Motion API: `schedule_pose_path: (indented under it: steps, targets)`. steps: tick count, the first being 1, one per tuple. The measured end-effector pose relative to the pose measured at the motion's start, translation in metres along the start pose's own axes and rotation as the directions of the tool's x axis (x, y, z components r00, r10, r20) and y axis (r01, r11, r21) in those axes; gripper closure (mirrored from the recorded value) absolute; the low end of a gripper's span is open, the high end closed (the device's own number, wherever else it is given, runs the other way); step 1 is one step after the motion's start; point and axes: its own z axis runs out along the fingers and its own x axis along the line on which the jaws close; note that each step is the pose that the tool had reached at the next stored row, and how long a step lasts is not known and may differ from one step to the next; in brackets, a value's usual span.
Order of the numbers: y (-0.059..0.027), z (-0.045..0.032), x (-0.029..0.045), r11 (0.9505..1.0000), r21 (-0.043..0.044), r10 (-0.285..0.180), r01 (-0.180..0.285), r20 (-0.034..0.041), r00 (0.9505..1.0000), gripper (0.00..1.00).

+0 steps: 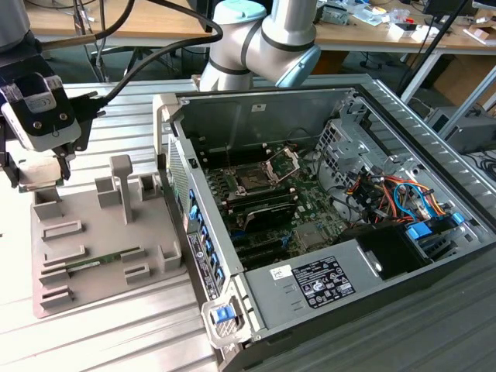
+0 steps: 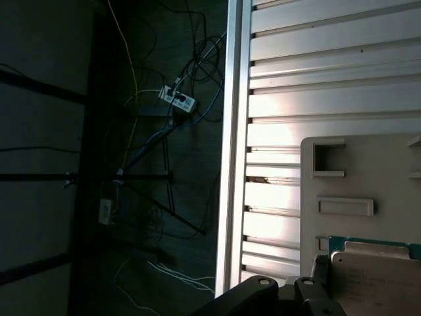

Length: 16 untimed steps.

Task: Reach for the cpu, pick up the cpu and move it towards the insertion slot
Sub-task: 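Pick up the cpu and move it towards the insertion slot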

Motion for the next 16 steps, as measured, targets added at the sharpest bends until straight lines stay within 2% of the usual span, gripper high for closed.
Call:
schedule_pose_path:
  steps: [16]
  targets:
    - [0.0002,-0.0067,-0.0024,1.0,-0.0003,0.0,0.0,-0.0034,1.0,0.45]
